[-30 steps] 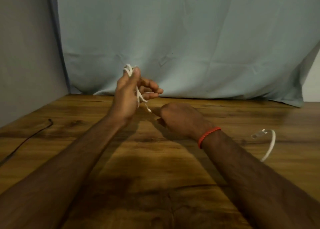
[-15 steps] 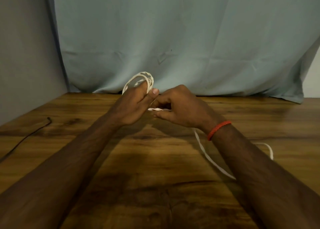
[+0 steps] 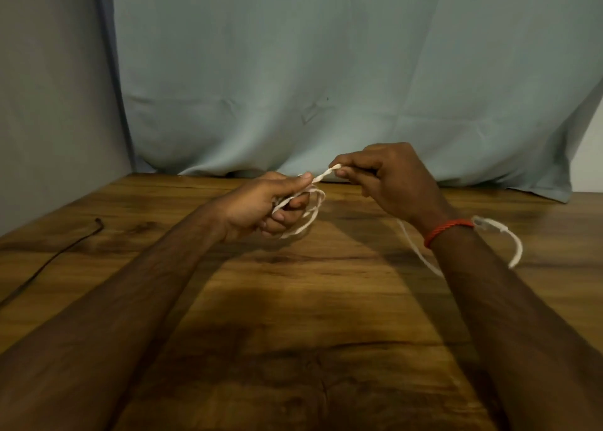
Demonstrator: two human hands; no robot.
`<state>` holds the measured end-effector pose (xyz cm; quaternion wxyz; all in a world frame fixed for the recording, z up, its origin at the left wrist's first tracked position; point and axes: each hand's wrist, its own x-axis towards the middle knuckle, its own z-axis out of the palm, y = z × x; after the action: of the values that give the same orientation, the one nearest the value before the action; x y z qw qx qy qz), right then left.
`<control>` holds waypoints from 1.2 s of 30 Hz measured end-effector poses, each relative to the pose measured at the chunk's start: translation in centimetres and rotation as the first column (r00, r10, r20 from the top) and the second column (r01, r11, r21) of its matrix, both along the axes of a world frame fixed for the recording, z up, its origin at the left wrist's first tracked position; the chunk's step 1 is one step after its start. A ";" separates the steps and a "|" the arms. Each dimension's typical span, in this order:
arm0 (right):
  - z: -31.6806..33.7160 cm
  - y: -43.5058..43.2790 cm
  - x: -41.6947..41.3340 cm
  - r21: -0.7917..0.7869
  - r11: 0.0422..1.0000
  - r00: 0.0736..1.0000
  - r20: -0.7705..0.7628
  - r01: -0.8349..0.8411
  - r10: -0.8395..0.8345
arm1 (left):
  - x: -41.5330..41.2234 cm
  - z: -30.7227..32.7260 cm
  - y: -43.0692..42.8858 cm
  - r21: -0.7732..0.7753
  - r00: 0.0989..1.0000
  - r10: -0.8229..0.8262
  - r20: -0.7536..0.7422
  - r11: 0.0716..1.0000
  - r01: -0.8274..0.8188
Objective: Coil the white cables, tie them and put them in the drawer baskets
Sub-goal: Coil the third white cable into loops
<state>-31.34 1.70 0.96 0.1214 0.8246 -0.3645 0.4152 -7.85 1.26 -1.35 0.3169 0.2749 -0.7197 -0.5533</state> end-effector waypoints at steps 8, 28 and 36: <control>-0.8 -1.1 -1.4 -0.117 0.885 0.892 0.011 0.450 -0.452 | 0.8 0.7 0.4 0.282 0.924 -0.253 -0.286 0.900 0.333; -2.9 -1.1 3.7 -0.034 0.988 0.846 -0.512 0.153 -0.149 | 1.5 1.7 -0.2 0.317 0.491 0.263 -0.831 0.948 0.030; -2.8 0.5 6.5 -0.089 0.995 0.858 -0.513 -0.038 -0.013 | -1.0 0.5 -0.5 -0.124 0.687 0.321 -0.652 0.849 -0.514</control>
<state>-24.87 2.16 -1.85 0.2506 0.9009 -0.2936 0.1985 -8.82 0.73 -0.81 0.6874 0.1894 -0.5698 -0.4085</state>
